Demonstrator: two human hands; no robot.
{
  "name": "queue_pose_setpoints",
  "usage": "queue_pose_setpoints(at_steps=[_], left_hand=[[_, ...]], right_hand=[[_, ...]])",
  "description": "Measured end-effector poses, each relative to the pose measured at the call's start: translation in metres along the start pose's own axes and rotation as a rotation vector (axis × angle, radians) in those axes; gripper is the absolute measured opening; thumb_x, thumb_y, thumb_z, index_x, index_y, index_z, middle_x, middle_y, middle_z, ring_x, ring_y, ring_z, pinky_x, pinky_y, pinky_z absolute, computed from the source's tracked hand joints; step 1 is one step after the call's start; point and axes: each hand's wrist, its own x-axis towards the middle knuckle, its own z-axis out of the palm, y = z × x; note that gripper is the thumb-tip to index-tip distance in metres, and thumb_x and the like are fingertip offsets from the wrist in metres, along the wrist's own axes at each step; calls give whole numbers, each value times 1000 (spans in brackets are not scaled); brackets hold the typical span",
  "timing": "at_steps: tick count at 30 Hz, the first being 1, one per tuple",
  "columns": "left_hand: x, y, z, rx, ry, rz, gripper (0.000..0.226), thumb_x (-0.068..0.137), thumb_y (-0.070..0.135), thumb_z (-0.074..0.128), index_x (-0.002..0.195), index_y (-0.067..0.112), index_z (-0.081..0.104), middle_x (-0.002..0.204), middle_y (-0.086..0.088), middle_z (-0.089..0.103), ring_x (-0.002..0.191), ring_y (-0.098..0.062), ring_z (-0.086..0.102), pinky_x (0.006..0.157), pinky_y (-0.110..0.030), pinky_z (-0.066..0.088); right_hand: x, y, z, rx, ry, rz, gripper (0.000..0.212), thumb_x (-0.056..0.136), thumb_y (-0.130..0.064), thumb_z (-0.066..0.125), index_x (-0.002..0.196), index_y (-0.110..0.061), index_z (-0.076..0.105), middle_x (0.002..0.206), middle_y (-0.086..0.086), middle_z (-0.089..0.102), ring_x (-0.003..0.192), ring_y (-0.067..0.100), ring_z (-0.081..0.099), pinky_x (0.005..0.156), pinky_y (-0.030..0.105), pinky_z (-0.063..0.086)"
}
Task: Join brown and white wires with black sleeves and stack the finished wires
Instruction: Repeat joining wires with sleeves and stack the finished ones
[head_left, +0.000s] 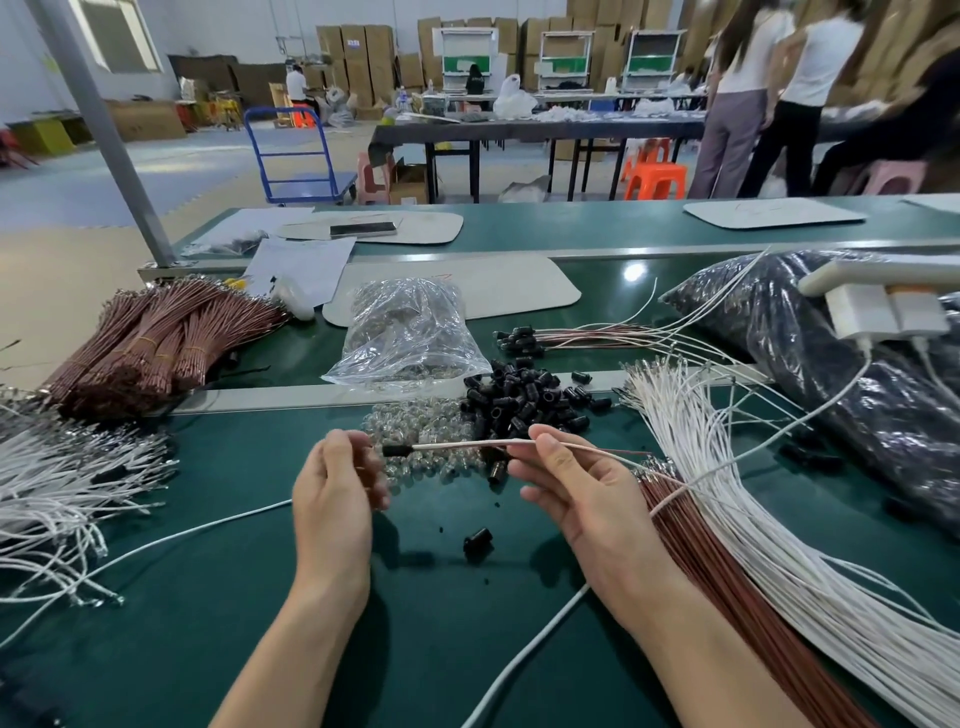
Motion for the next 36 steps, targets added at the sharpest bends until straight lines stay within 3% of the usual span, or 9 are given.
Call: queue_pose_setpoints(at_steps=[4,8,11,14,19,23,27,33,36], left_hand=[[-4,0,-2,179,-184,119,33,96,57,47,105,30,63,80,12,66,66,-2,59,58,-25,52],[-17,-7,3,659,-344,493,30,100,51,49,126,39,61,124,18,51,116,3,50,96,-14,42],[-22,-8,6,840,-387,697,29,104,44,49,123,31,66,121,19,58,118,-4,46,102,-31,40],[-22,-4,3,782,-362,671,23,102,39,45,109,32,66,99,26,63,99,-1,54,90,-30,46],[-21,1,3,470,-318,442,16,100,44,50,98,38,65,82,12,65,73,-7,60,65,-14,45],[-16,7,2,147,-203,297,9,94,33,64,95,28,72,71,4,67,65,-9,61,68,-20,54],[-7,19,-11,-118,-121,154,15,88,26,66,100,22,76,82,5,72,78,-9,66,80,-18,58],[-11,38,-3,250,-235,357,36,95,4,64,111,36,71,105,3,75,97,-3,70,88,-9,49],[5,46,22,500,-303,517,26,98,11,64,116,28,68,107,9,72,96,0,66,88,-13,50]], right_hand=[[-1,-4,-1,-40,2,-23,26,81,-23,70,103,-12,77,103,16,76,89,21,76,65,22,59],[-3,-5,-1,-66,-9,-37,23,82,-26,71,101,-15,79,104,15,77,92,22,75,67,22,58],[-3,-8,-1,-53,-21,-43,22,83,-27,71,101,-17,79,105,15,76,92,22,75,67,22,58],[-3,-11,-3,-16,-1,-48,21,83,-26,71,99,-17,80,104,16,76,91,22,75,67,21,58],[-1,-15,-7,57,38,-58,18,82,-21,71,96,-13,80,102,21,75,85,22,76,64,21,59],[-2,-18,-11,47,39,-90,23,83,-22,71,101,-10,77,103,20,75,88,23,75,66,21,59],[-1,-24,-19,11,98,-142,31,86,-23,68,110,-5,71,102,19,76,89,23,75,72,21,60],[19,-63,-33,101,80,-209,30,87,-17,63,114,-5,65,99,17,76,86,21,74,72,21,59],[48,-101,-39,84,68,-232,21,95,-10,57,115,-5,59,95,16,76,82,20,74,71,22,59]])
